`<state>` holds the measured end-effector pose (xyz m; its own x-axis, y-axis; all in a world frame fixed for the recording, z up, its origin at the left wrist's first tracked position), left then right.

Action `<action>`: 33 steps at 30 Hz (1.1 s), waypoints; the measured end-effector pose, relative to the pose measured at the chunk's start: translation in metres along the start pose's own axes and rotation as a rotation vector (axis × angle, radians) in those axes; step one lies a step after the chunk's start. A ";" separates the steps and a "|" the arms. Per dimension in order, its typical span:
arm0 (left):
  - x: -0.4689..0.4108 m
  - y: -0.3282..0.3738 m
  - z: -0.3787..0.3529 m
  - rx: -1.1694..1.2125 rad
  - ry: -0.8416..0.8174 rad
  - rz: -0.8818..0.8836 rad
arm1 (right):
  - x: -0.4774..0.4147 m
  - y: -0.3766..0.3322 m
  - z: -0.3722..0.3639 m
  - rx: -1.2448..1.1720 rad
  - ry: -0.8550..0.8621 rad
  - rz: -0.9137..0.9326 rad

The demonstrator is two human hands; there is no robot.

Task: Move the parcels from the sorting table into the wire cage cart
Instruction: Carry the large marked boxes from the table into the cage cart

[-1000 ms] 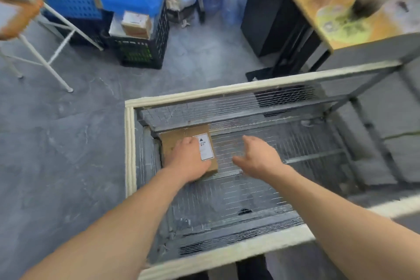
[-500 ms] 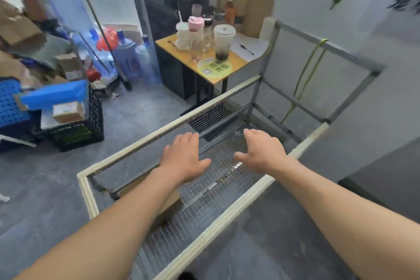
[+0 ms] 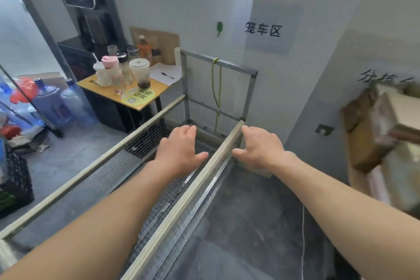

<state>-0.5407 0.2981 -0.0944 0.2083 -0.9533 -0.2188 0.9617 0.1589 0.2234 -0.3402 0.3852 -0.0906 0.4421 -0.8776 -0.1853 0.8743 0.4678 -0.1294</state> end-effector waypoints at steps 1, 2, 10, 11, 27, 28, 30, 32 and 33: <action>-0.003 0.014 0.002 0.007 0.013 -0.026 | 0.006 0.011 0.009 0.006 0.014 -0.009; -0.006 0.028 0.004 0.015 0.025 -0.053 | 0.011 0.021 0.018 0.012 0.026 -0.021; -0.025 0.117 0.011 0.050 0.094 -0.302 | 0.060 0.085 0.073 0.134 0.145 -0.224; -0.027 0.125 0.013 0.058 0.100 -0.327 | 0.067 0.090 0.080 0.148 0.159 -0.249; 0.007 0.232 0.035 0.229 0.103 -0.741 | 0.211 0.114 0.158 0.272 0.283 -0.662; 0.012 0.240 0.036 0.245 0.095 -0.762 | 0.222 0.115 0.161 0.282 0.294 -0.684; 0.025 0.256 0.037 0.272 0.074 -0.802 | 0.245 0.118 0.168 0.309 0.316 -0.722; 0.037 0.274 0.039 0.291 0.066 -0.848 | 0.268 0.122 0.174 0.319 0.335 -0.763; 0.044 0.283 0.039 0.301 0.066 -0.869 | 0.279 0.125 0.177 0.321 0.341 -0.785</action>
<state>-0.2667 0.2913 -0.0035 -0.5466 -0.6882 -0.4770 0.7000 -0.6882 0.1908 -0.0723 0.1798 0.0139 -0.3416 -0.8290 -0.4429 0.9351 -0.3470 -0.0718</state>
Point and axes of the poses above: each hand's wrist, its own x-axis away from the middle knuckle, its own z-axis out of the back of the hand, y = z × x, the point moved 3 cm from there along -x, towards the middle knuckle, and after that the axes turned 13 degrees about y, right-handed, at the moved point
